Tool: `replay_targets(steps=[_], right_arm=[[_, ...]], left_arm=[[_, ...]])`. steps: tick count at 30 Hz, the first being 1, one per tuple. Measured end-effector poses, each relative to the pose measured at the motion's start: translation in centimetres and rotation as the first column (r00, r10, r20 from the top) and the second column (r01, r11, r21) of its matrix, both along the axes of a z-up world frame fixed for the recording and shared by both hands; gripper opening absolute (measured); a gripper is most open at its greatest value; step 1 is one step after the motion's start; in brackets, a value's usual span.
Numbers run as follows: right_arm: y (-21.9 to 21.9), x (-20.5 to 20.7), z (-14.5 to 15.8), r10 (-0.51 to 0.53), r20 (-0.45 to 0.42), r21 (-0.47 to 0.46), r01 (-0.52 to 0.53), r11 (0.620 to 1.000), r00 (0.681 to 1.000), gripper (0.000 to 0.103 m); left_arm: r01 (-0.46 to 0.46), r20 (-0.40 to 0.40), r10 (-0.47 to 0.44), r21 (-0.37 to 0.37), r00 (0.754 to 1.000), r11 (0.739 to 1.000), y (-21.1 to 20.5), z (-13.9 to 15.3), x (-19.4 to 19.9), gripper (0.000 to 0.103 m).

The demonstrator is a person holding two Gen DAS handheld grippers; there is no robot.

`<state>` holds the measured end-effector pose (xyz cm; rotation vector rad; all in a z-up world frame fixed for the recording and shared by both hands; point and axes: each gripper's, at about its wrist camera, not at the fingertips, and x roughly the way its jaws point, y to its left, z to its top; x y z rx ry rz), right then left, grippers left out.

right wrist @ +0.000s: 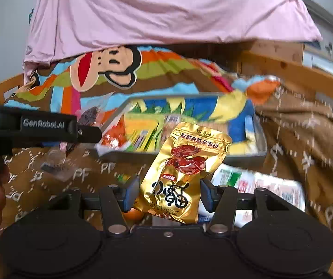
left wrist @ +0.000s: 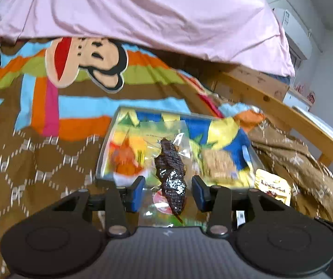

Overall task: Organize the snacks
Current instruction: 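Carry the jerky pack and gold bag over the metal tray, then lower both snacks into the tray and open both tools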

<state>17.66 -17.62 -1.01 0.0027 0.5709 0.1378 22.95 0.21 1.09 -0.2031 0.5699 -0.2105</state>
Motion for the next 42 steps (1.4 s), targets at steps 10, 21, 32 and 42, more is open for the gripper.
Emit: replay_targets(steps=[10, 21, 32, 42], right_arm=[[-2.0, 5.9, 1.0, -0.083, 0.014, 0.092, 0.081, 0.992, 0.996, 0.056], [-3.3, 13.1, -2.1, -0.17, -0.012, 0.072, 0.171, 0.983, 0.985, 0.056], [-2.4, 16.6, -5.2, -0.146, -0.019, 0.008, 0.146, 0.989, 0.989, 0.056], [-2.1, 17.1, -5.8, -0.124, -0.008, -0.024, 0.124, 0.992, 0.992, 0.061]], left_arm=[[-0.023, 0.063, 0.028, -0.073, 0.998, 0.997, 0.4, -0.1, 6.5, 0.047], [0.0, 0.071, 0.011, -0.14, 0.997, 0.99, 1.2, -4.5, 11.2, 0.048], [-0.012, -0.022, 0.01, -0.113, 1.0, 0.993, 1.0, -7.6, 13.1, 0.048], [0.022, -0.057, -0.027, -0.076, 0.998, 0.997, -0.2, -8.8, 13.0, 0.049]])
